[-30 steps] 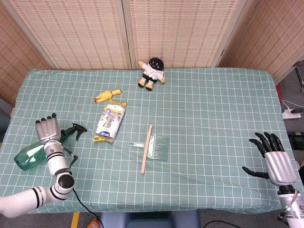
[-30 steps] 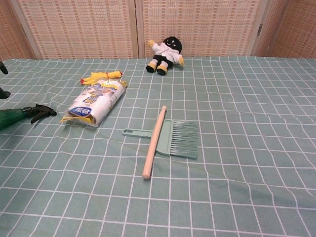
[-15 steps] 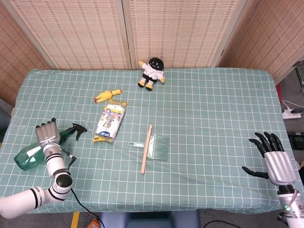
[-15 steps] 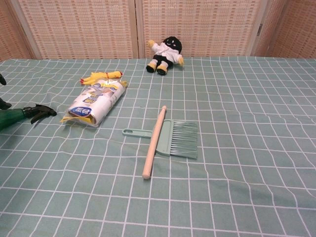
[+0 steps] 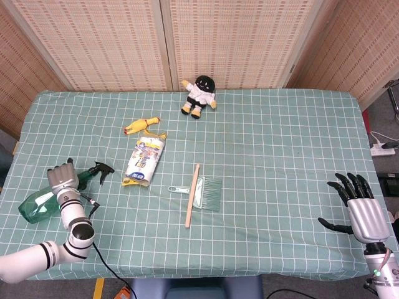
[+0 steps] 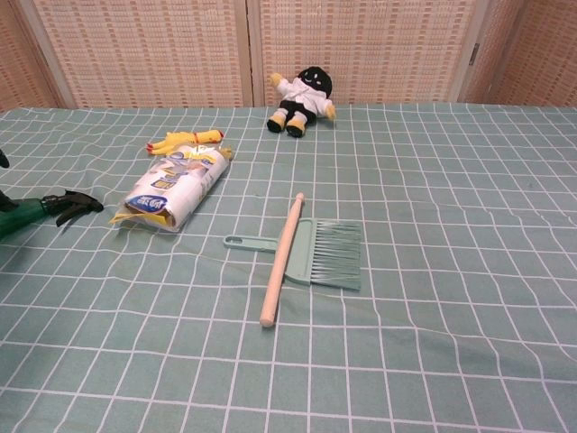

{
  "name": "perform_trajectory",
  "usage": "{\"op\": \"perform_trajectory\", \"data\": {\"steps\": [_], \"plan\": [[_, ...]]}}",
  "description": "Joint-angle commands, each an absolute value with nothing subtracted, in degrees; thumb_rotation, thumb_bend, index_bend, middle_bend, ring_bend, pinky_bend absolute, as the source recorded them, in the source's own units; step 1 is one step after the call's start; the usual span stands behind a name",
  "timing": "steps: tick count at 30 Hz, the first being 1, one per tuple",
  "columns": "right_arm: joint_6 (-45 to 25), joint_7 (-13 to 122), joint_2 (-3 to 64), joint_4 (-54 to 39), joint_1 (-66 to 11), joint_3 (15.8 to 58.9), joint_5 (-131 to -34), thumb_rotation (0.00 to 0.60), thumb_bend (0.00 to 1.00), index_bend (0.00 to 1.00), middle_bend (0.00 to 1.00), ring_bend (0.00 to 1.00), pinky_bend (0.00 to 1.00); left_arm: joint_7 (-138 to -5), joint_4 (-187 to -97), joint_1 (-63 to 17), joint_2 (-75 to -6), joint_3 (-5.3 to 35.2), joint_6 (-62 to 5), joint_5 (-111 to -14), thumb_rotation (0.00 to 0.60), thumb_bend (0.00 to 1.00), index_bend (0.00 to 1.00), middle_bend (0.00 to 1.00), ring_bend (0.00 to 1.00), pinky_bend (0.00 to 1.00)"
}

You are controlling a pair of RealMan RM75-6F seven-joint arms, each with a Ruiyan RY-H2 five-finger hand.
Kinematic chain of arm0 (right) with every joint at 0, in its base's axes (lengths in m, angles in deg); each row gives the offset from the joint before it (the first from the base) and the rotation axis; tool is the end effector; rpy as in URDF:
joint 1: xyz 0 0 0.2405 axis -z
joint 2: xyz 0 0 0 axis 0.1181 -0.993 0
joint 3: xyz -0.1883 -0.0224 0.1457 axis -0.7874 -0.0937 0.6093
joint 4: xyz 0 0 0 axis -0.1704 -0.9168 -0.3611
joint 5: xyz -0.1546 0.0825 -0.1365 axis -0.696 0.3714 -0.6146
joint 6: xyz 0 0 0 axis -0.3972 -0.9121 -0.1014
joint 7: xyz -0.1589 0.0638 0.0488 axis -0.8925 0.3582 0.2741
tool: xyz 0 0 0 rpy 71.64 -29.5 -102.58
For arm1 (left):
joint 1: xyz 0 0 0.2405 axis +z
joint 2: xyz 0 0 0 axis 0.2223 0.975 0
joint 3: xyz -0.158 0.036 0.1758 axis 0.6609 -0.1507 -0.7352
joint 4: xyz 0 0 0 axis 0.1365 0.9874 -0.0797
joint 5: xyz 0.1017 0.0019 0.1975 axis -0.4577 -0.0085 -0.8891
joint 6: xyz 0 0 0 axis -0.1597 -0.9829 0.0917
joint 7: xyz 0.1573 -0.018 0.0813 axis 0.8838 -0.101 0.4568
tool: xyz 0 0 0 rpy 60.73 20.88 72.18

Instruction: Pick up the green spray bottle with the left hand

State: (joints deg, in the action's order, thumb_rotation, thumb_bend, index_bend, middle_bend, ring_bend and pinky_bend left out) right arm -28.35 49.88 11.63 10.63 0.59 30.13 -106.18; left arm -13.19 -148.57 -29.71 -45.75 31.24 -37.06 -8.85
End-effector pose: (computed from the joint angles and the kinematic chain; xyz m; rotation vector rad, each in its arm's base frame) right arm -0.2960 -0.2222 0.1327 1.4448 -0.8765 0.8646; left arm -0.2602 0.3995 0.0458 -1.1089 -1.1490 -0.2060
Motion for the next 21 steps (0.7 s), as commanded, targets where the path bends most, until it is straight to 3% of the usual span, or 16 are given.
{"op": "perform_trajectory", "data": {"steps": [1, 21], "plan": [[-28.42, 49.72, 11.69, 10.58, 0.61, 30.16, -106.13, 0.6, 0.0, 0.23, 0.09, 0.03, 0.04, -13.31, -146.07, -30.29, -46.46, 31.15, -35.61, -8.37, 0.6, 0.29, 0.14, 0.25, 0.2, 0.18], [-29.15, 48.98, 12.14, 10.35, 1.02, 30.39, -105.69, 0.6, 0.0, 0.23, 0.09, 0.03, 0.04, -11.68, -142.83, -31.93, -47.51, 31.46, -32.93, -3.14, 0.6, 0.26, 0.12, 0.26, 0.2, 0.18]]}}
